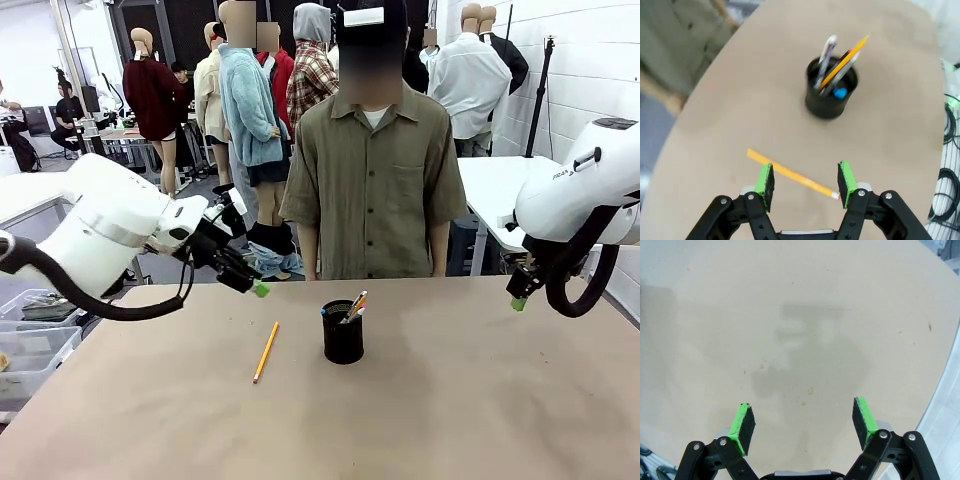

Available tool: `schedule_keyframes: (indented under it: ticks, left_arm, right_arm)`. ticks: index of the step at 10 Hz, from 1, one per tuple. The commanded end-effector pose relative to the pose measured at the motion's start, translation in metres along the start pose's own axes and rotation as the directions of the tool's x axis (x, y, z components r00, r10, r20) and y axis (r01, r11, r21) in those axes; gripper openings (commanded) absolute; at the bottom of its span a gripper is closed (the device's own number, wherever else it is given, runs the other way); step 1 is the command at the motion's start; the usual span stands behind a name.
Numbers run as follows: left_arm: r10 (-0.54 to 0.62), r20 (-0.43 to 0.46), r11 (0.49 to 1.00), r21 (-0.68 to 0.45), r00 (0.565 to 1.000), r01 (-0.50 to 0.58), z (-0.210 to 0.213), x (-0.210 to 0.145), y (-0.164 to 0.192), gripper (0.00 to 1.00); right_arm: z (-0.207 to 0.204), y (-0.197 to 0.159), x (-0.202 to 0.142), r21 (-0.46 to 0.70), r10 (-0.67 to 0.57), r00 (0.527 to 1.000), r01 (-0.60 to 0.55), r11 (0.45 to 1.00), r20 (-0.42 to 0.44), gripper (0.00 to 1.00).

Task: Place the pens into the pen holder.
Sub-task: Pick up a writing instrument from the table and place it into the Pen holder.

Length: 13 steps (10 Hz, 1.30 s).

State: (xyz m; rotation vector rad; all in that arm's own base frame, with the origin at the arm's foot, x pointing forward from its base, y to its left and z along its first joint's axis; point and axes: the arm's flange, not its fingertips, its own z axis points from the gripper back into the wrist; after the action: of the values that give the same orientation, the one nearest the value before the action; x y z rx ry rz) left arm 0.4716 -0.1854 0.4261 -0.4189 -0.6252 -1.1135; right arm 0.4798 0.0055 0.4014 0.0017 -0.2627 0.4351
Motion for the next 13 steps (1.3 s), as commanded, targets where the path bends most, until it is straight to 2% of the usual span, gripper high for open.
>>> schedule_keyframes:
  ticks: [1,2,3,4,7,8,10,13]
  left_arm:
    - [0.194,-0.211,0.981,0.015,0.958,-0.195,0.007,0.011,0.002,0.67]
    - [0.263,-0.277,0.964,0.031,0.924,-0.265,0.003,0.010,0.005,0.67]
    - [0.356,-0.347,0.932,0.067,0.868,-0.356,-0.007,0.010,0.011,0.67]
    - [0.406,-0.385,0.908,0.064,0.829,-0.415,-0.017,0.011,0.015,0.67]
    - [0.472,-0.411,0.871,0.078,0.780,-0.485,-0.053,0.014,0.024,0.67]
    - [0.498,-0.411,0.860,0.121,0.764,-0.495,-0.067,0.016,0.028,0.67]
    - [0.535,-0.484,0.843,0.256,0.692,-0.472,-0.114,0.015,0.028,0.67]
    - [0.555,-0.478,0.832,0.334,0.681,-0.444,-0.149,0.018,0.018,0.67]
  right_arm:
    - [-0.002,-0.001,-0.002,-0.009,0.013,1.000,-0.013,1.000,0.000,0.97]
    - [-0.002,-0.001,-0.002,-0.009,0.013,1.000,-0.013,1.000,0.000,0.97]
    - [-0.002,-0.001,-0.002,-0.009,0.013,1.000,-0.013,1.000,0.000,0.97]
    - [-0.002,-0.001,-0.002,-0.009,0.013,1.000,-0.013,1.000,0.000,0.97]
    - [-0.002,-0.001,-0.002,-0.009,0.013,1.000,-0.013,1.000,0.000,0.97]
    - [-0.002,-0.001,-0.002,-0.009,0.013,1.000,-0.013,1.000,0.000,0.97]
    - [-0.002,-0.001,-0.002,-0.009,0.013,1.000,-0.013,1.000,0.000,0.97]
    - [-0.002,-0.001,-0.002,-0.009,0.013,1.000,-0.013,1.000,0.000,0.97]
